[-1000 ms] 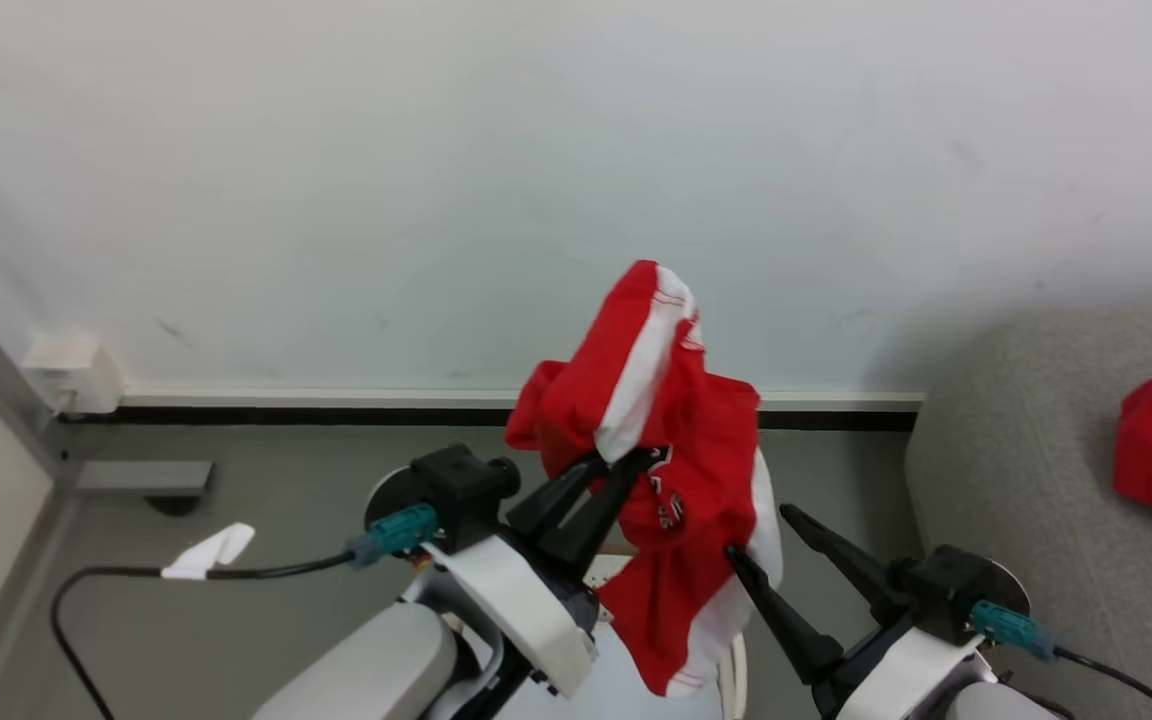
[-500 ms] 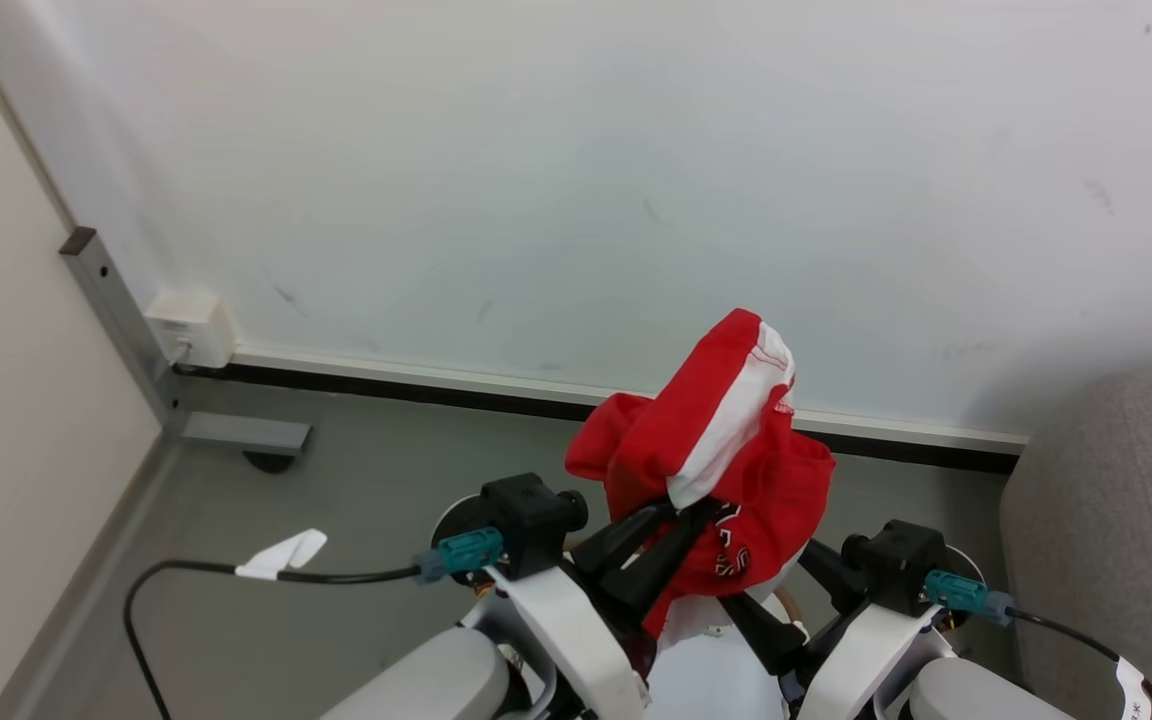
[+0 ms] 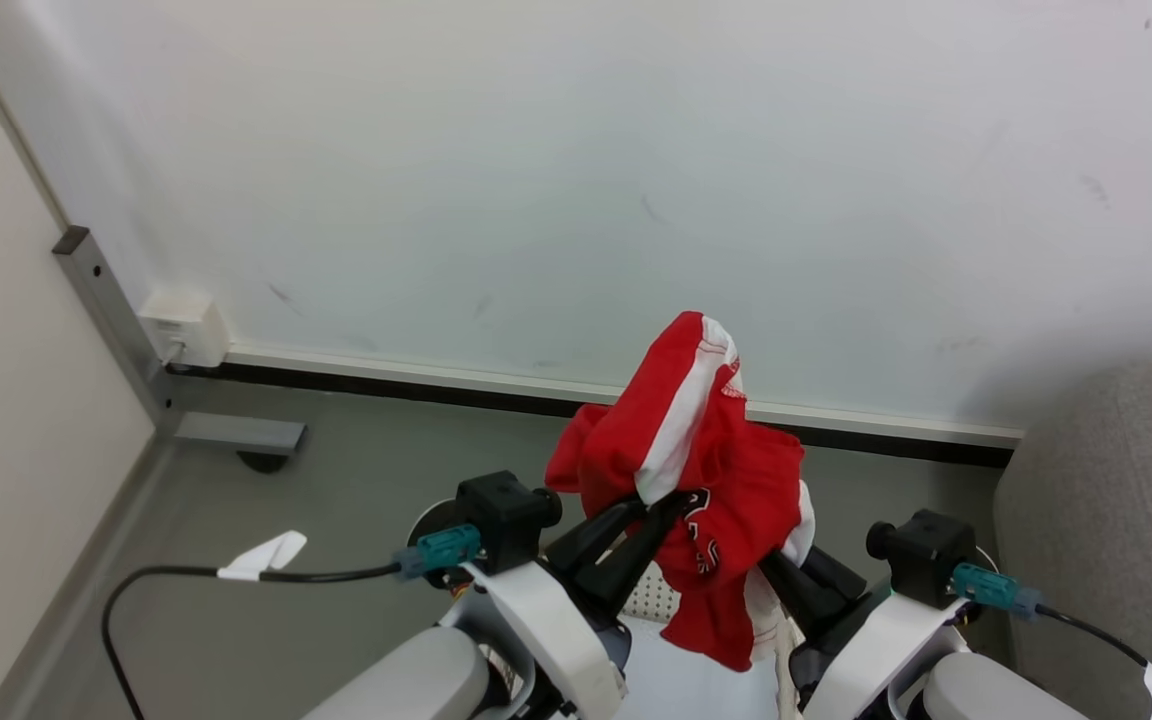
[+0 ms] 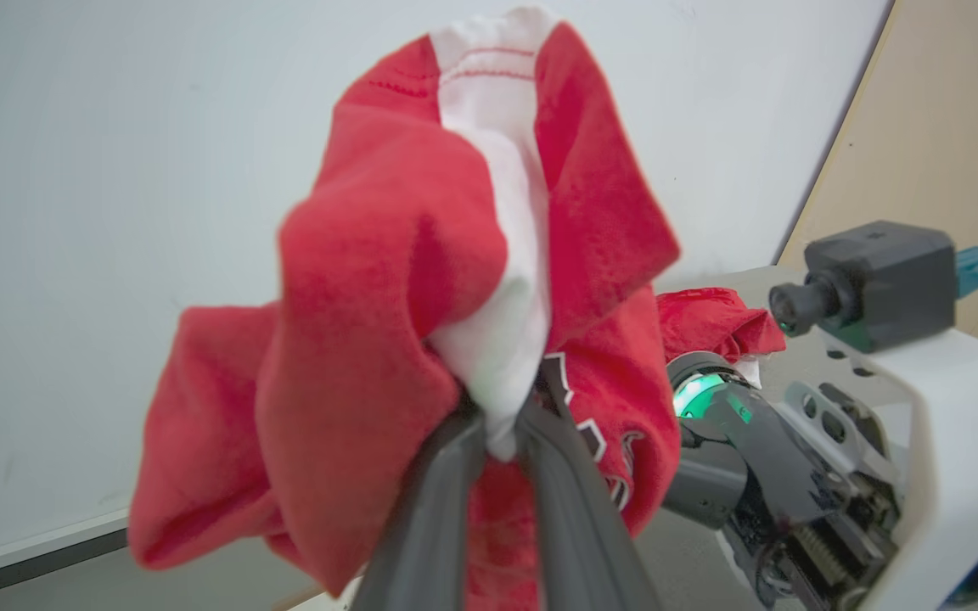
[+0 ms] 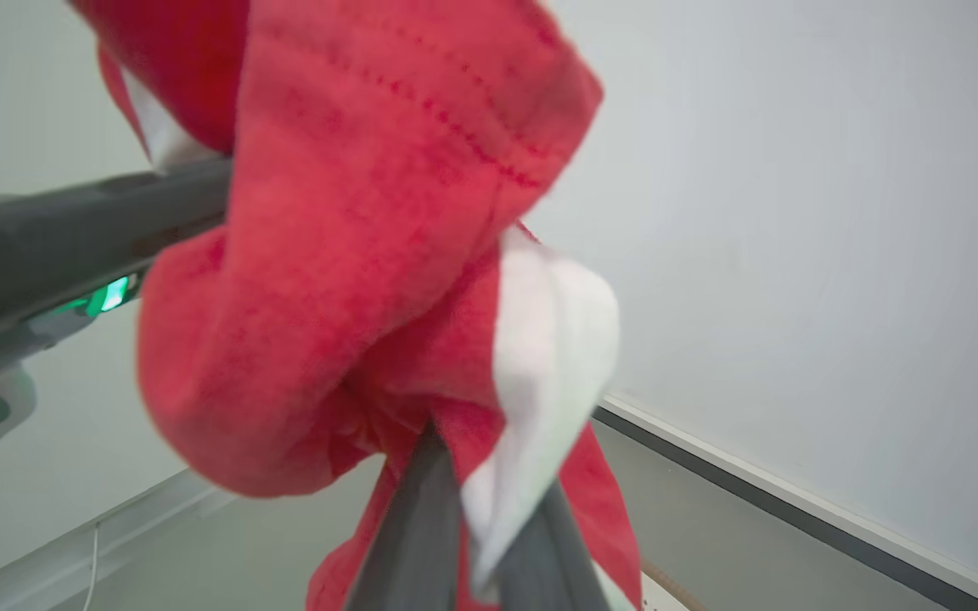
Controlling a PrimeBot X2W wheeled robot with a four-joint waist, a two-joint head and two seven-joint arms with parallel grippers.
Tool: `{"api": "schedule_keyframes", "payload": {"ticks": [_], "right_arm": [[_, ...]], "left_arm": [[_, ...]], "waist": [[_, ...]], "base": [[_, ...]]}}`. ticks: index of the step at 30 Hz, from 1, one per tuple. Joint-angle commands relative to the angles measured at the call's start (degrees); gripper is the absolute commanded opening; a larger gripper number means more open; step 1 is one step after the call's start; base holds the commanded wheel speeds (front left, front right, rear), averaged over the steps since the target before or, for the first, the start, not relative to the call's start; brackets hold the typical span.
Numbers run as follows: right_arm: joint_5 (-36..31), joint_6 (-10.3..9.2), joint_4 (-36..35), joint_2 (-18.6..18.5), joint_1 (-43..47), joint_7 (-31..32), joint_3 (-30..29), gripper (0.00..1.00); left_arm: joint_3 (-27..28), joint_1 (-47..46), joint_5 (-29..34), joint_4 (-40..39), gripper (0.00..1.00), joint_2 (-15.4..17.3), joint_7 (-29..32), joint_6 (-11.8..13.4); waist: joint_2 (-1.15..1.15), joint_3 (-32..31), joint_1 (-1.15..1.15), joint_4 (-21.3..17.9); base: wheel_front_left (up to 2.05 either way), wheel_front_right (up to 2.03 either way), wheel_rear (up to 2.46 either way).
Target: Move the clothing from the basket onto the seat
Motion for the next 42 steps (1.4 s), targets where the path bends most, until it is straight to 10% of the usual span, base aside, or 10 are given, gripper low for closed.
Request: {"api": "schedule_keyframes", "payload": {"ticks": [1,2,3,4,5,42], "right_arm": [[-0.6,-0.13,-0.4,-0.4,1.2,0.0,-0.7,0.0],[-0.6,-0.13,-0.6,-0.4,1.5,0.0,-1.2,0.0],[-0.6,-0.13,-0.7,-0.4,1.7,0.0,-1.7,0.0],[-0.6,-0.13,-1.0,-0.4,2.0,0.0,-2.4,0.0],[-0.7,-0.13,-1.3,-0.4,2.3,0.0,-3.0,0.0],[-11.1,-0.13,-15.8,-8.5,7.7,0.0,-28.0,0.0]], "left_arm": [[0.0,0.9,-0.2,0.2,0.0,0.5,-0.5,0.4],[-0.1,1.0,-0.2,0.3,0.0,0.5,-0.5,0.4],[-0.1,1.1,-0.2,0.3,0.22,0.4,-0.5,0.5],[-0.2,1.2,-0.2,0.2,0.5,0.4,-0.5,0.6],[-0.3,1.3,-0.2,0.2,1.0,0.4,-0.5,0.7],[0.2,1.1,6.1,0.5,1.0,3.0,-4.6,2.8]], "waist": [[0.0,0.1,0.0,-0.5],[0.0,0.1,0.0,-0.8],[0.0,0.2,0.0,-1.1],[0.0,0.2,0.0,-1.3],[0.0,0.3,0.0,-1.7],[0.0,3.8,0.0,-28.6]], "base": [[0.0,0.0,0.0],[0.0,0.0,0.0],[0.0,0.0,0.0],[0.0,0.0,0.0],[0.0,0.0,0.0],[0.0,0.0,0.0]]}}
